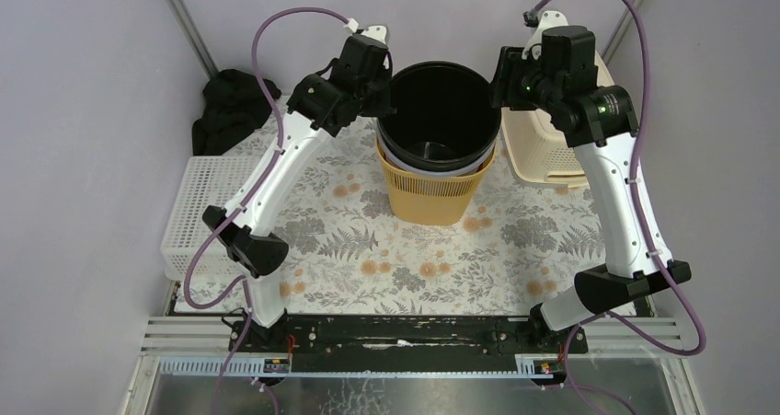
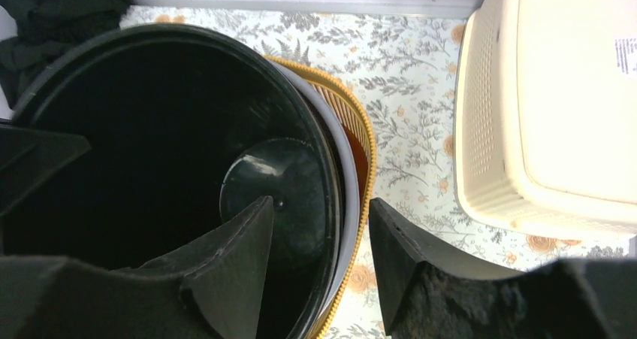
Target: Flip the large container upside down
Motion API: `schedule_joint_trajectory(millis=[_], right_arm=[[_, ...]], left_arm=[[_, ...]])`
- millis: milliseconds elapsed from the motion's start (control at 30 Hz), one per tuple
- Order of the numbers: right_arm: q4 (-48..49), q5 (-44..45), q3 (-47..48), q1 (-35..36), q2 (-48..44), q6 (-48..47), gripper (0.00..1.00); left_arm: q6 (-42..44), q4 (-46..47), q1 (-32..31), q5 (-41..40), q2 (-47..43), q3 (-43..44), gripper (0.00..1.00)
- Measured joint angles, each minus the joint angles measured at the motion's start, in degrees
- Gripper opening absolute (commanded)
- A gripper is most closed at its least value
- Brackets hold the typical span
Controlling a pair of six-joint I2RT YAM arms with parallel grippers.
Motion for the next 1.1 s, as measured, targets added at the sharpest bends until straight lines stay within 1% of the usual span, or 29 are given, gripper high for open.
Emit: schedule_joint_trajectory(millis=[267,333,400,433,600,700,767,900,1100], right_arm=[[-3.7,0.1,1.7,0.0,3.7,0.0,0.57],[-4.2,0.0,1.9,0.0,4.3,0.0,0.52],[-4.4,-0.3,1.9,0.0,4.7,0.0,0.44],[-4.7,-0.4,2.3,0.0,5.0,0.0,0.42],[-6.1,-1.0,4.9,0.0,5.6,0.2,0.23],[-6.7,-1.4,6.9,0.0,6.1,0.2,0.10],[-7.4,-1.6,7.7,0.0,6.4,0.0,0.04],[-7.6,-1.4,9.1,0.0,7.2,-0.5,0.00],[-7.5,-1.6,10.7,0.0,7.2,-0.6,0.00]], left_arm=[[-0.8,1.9,0.1,1.1,-2.2,-0.4,0.01],[-0.8,2.4,0.2,1.4,-2.7,-0.4,0.00],[-0.8,2.6,0.2,1.8,-2.9,-0.4,0.00],[-0.8,2.6,0.2,1.9,-3.0,-0.4,0.00],[-1.0,3.5,0.2,2.7,-3.1,-1.1,0.00],[-1.0,4.0,0.2,3.1,-3.2,-1.6,0.00],[-1.0,4.0,0.2,3.4,-3.4,-1.6,0.00],[-1.0,5.0,0.2,3.9,-3.7,-1.7,0.00],[-0.8,6.6,0.2,4.3,-5.0,-2.3,0.00]])
